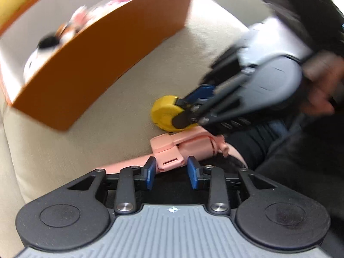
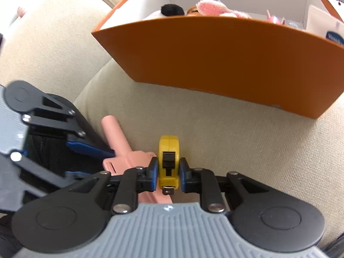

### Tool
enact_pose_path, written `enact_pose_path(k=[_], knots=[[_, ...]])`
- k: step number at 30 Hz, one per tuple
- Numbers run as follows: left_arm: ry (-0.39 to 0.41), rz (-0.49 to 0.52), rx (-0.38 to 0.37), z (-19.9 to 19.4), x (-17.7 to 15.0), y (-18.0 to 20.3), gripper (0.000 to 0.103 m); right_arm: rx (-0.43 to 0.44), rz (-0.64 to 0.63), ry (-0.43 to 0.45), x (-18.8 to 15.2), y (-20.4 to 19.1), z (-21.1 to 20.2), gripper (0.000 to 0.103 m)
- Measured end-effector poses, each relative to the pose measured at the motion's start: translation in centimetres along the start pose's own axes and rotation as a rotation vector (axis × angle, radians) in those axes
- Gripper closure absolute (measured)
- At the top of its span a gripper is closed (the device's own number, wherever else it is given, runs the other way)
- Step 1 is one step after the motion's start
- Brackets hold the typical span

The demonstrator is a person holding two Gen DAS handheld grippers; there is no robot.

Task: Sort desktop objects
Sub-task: 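Lift the selfie stick and tape measure over the box with both grippers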

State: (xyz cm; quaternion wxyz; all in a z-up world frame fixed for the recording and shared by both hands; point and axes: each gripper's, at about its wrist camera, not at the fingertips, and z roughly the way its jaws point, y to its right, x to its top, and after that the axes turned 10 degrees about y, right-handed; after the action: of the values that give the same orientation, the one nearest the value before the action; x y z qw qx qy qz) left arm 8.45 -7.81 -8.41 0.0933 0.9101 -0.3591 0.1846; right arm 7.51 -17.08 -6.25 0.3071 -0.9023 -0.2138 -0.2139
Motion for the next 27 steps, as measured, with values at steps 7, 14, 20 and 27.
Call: enact_pose_path(k=[7, 14, 20, 27], knots=[[-0.042, 0.430, 0.072, -0.4, -0.6, 3.4, 0.052, 0.009, 0.039, 0.018, -0.6, 0.7, -1.2, 0.082], [-0.056, 0.729, 0.188, 1.5, -2.0, 6.5, 0.063, 0.021, 0.027, 0.024, -0.4, 1.0, -1.7, 0.081], [-0.009, 0.806, 0.217, 2.2, -3.1, 7.5, 0.072, 0.035, 0.027, 0.032, 0.1, 0.7, -0.6, 0.079], [0.043, 0.802, 0.238, 1.7, -4.6, 8.5, 0.090, 0.033, 0.052, 0.034, 0.0, 1.4, -0.7, 0.082]])
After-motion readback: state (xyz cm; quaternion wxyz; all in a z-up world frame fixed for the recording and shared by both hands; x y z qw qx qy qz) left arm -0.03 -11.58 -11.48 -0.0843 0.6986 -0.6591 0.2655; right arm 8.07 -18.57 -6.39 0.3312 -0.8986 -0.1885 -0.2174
